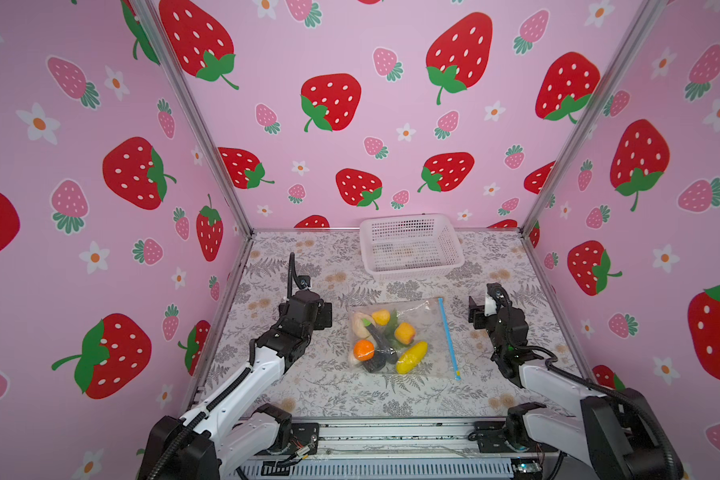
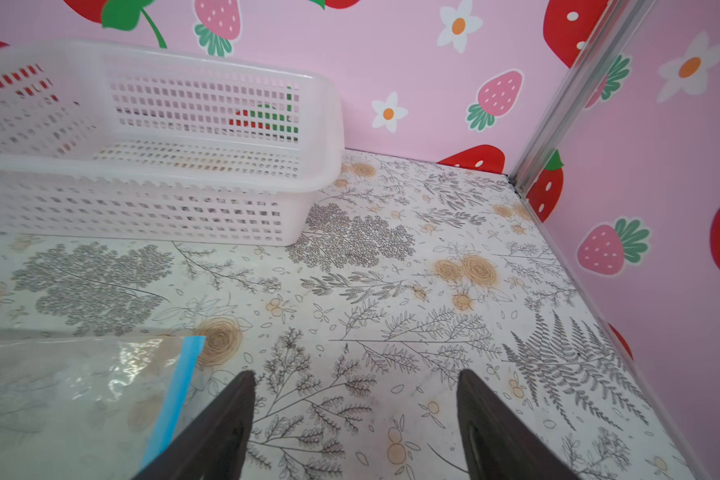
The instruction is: Place the food in the zip-top bag and seal the zipper
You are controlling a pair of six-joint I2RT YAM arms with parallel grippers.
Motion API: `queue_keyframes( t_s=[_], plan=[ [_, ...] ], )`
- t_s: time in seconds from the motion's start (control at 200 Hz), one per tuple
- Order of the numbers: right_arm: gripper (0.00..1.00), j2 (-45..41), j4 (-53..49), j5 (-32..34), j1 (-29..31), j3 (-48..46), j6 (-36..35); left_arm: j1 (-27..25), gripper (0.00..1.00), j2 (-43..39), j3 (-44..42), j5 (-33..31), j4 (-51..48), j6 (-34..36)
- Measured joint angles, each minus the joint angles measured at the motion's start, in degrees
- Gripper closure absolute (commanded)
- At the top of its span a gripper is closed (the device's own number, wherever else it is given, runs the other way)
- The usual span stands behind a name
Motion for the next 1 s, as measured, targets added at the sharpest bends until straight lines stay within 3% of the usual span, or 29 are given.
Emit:
queue_keyframes(
  t_s=[0.305, 0.66, 0.735, 1.0],
  plan=[
    [0.16, 11.0, 18.2, 3.3, -0.4, -3.3, -4.2, 14.0, 0.09, 4.3, -5.9, 5.2, 12.3, 3.8],
    [0.11, 18.0, 33.9, 4.3, -4.4, -5.5, -5.4, 17.4, 0.09, 14.4, -6.0, 10.4, 24.5, 5.3],
    [0.01, 20.0, 36.3, 3.4, -5.9, -5.5, -4.5, 17.8, 0.1, 15.5, -6.2, 11.4, 27.8, 5.4],
    [0.01, 21.5, 34.6, -1.0, -8.0, -4.2, -3.2, 18.4, 0.11, 21.2, -7.9, 14.1, 39.6, 6.6]
  ],
)
